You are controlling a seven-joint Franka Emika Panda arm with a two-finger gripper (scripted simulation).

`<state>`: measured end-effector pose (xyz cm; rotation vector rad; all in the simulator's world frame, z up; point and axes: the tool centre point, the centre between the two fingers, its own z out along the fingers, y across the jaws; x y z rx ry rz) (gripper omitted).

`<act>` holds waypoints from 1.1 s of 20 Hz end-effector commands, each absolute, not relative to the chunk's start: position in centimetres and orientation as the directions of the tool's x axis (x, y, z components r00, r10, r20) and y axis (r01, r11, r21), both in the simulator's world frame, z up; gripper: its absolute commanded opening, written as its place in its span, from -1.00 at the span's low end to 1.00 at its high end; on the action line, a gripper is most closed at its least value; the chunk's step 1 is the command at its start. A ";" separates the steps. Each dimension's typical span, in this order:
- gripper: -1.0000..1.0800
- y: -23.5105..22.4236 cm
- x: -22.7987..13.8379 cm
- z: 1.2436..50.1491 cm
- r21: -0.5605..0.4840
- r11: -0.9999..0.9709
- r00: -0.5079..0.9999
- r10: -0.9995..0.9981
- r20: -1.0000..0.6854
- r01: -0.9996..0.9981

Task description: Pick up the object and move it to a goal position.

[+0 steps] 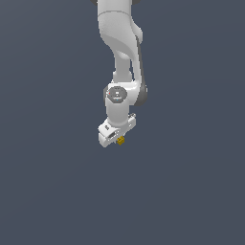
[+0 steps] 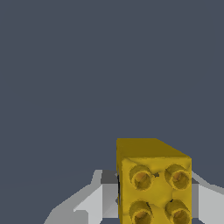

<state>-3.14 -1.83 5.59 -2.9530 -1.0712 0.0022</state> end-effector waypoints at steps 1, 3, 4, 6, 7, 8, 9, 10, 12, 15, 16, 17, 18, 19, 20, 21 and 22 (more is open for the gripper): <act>-1.00 -2.3 -2.9 7.4 0.000 -0.767 0.767 0.641 0.000 0.641; -1.00 -2.8 -2.8 9.1 0.000 -0.767 0.767 0.641 0.000 0.641; -1.00 -3.1 -2.7 10.0 0.000 -0.767 0.767 0.641 0.000 0.641; -1.00 -3.6 -2.5 12.0 0.000 -0.767 0.767 0.641 0.000 0.641; -1.00 -3.9 -2.3 13.1 0.000 -0.767 0.767 0.642 0.000 0.642; -1.00 -4.2 -2.2 14.2 0.000 -0.767 0.767 0.642 0.000 0.642; -1.00 -4.6 -2.1 15.3 -0.001 -0.767 0.767 0.642 0.001 0.642; -1.00 -4.9 -2.0 16.5 -0.001 -0.767 0.767 0.642 0.001 0.642; -1.00 -5.5 -1.7 18.7 -0.001 -0.767 0.767 0.642 0.001 0.642; -1.00 -6.4 -1.3 22.0 -0.001 -0.767 0.767 0.642 0.001 0.642; -1.00 -6.8 -1.2 23.1 -0.001 -0.767 0.767 0.642 0.001 0.642; -1.00 -7.1 -1.1 24.2 -0.001 -0.767 0.767 0.642 0.001 0.642; -1.00 -7.4 -0.9 25.2 -0.001 -0.767 0.767 0.642 0.001 0.642; -1.00 -7.7 -0.8 26.3 -0.001 -0.767 0.767 0.642 0.001 0.642; -1.00 -8.0 -0.6 27.3 -0.001 -0.767 0.767 0.642 0.001 0.642; -1.00 -8.3 -0.5 28.4 -0.001 -0.767 0.767 0.642 0.001 0.642; -1.00 -8.6 -0.4 29.3 -0.001 -0.767 0.767 0.642 0.001 0.642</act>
